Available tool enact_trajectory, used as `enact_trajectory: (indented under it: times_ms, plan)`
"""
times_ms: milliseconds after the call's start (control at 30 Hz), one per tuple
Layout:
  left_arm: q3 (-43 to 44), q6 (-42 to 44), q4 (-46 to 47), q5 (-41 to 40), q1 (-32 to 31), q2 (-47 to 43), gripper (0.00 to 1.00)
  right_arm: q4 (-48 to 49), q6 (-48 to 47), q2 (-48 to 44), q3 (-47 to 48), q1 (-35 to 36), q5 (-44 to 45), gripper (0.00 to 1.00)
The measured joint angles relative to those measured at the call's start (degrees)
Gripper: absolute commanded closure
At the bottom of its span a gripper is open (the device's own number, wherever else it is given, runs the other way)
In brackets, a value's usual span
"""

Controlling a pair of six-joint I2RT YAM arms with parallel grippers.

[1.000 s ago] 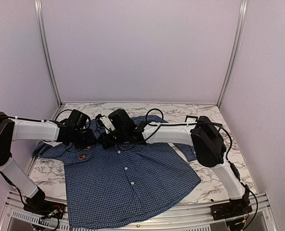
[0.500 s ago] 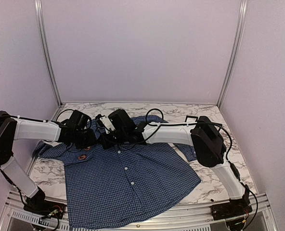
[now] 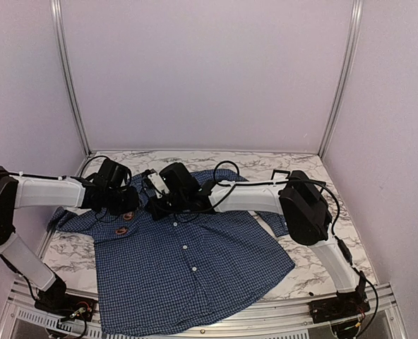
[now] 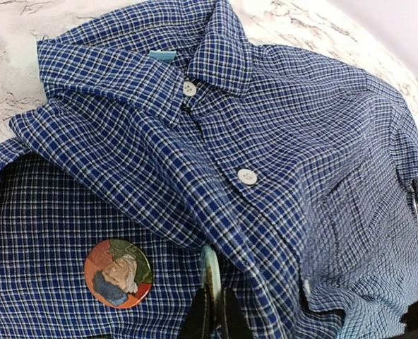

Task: Remove the brooch from the garment
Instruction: Pick up the brooch from the flattened clothing.

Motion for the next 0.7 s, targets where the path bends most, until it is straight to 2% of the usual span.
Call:
enact_trajectory:
  times_ms: [533, 700]
  plan:
    - [-3.54, 4.24, 0.92, 5.90, -0.09, -7.34, 1.00, 3.15, -0.92, -3.56, -9.40, -1.42, -0.59, 1.00]
    - [-4.61, 5.16, 3.15, 9.31, 0.00, -8.07, 1.00, 6.03, -2.12, -6.91, -12.48, -1.75, -2.54, 0.87]
